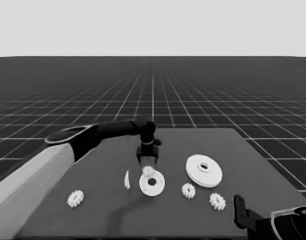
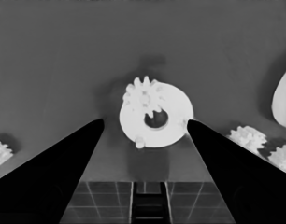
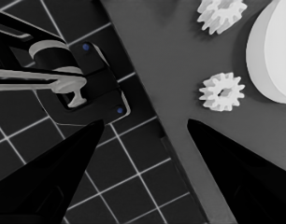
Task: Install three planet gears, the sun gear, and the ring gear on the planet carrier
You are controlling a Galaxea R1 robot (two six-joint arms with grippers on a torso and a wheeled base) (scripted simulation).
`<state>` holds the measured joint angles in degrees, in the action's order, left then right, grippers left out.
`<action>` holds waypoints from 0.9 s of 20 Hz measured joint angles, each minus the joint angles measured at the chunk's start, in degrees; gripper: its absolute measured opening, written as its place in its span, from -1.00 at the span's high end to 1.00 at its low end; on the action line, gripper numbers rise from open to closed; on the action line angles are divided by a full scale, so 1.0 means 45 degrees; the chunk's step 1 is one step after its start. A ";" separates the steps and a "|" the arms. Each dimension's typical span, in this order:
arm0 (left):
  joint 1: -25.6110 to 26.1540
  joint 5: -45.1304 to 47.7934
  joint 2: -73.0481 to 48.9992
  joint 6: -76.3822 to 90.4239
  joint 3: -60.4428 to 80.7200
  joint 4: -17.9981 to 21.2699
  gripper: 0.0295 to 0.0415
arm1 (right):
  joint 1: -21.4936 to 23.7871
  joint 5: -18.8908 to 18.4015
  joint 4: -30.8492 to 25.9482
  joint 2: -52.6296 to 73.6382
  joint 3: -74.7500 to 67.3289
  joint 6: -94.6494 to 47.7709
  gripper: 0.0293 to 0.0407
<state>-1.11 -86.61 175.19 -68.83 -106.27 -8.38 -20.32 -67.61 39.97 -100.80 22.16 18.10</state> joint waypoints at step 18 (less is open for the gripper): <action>0.3543 0.2687 -1.2307 0.3235 0.8547 -0.2632 -0.49 | 0.0000 0.0000 0.0000 0.0000 0.0000 0.0000 -0.61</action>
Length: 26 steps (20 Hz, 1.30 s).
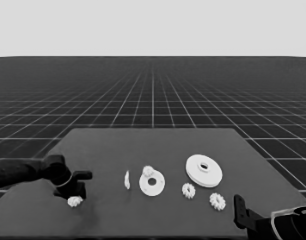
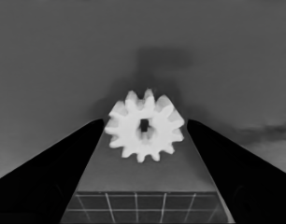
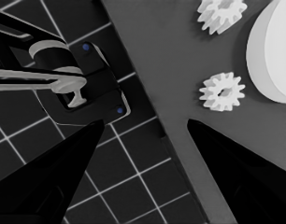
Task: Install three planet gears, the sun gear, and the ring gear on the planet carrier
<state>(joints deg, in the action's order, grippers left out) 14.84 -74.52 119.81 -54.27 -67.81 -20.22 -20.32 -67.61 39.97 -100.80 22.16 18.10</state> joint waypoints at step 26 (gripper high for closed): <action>-0.3114 -0.3458 0.5040 -0.7683 0.2392 0.1805 0.72 | 0.0000 0.0000 0.0000 0.0000 0.0000 0.0000 -0.61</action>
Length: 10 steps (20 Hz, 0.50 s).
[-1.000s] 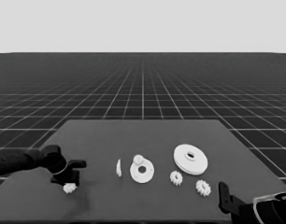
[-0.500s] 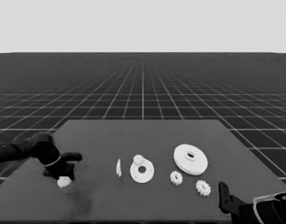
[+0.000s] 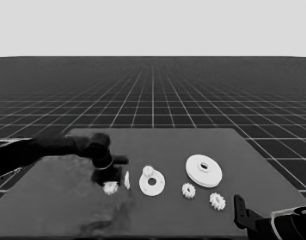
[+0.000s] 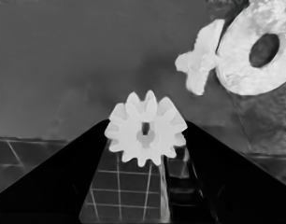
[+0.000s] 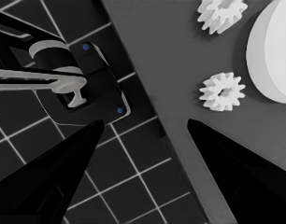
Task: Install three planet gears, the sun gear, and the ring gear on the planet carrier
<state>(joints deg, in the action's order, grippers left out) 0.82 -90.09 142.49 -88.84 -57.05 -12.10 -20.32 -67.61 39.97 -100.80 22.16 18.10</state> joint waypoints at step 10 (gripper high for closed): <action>0.1405 0.0302 0.5554 0.0788 -0.5559 -0.1156 0.71 | 0.0000 0.0000 0.0000 0.0000 0.0000 0.0000 -0.61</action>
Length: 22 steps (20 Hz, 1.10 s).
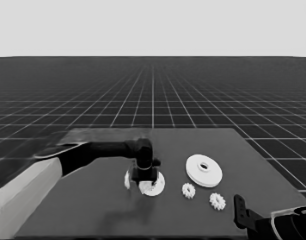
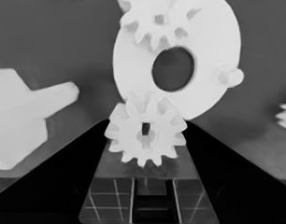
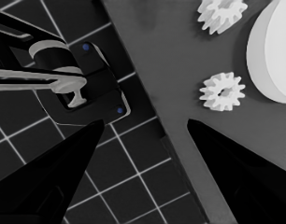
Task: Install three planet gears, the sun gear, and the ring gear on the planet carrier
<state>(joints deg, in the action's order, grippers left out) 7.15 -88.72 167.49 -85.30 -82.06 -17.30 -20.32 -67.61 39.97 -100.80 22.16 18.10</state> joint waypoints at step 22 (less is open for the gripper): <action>-0.1179 -0.0182 -0.0097 -0.0439 0.0570 0.1154 -0.49 | 0.0000 0.0000 0.0000 0.0000 0.0000 0.0000 -0.61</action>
<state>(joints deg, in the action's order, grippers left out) 1.84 -89.54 167.05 -87.27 -79.50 -12.11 -20.32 -67.61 39.97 -100.80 22.16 18.10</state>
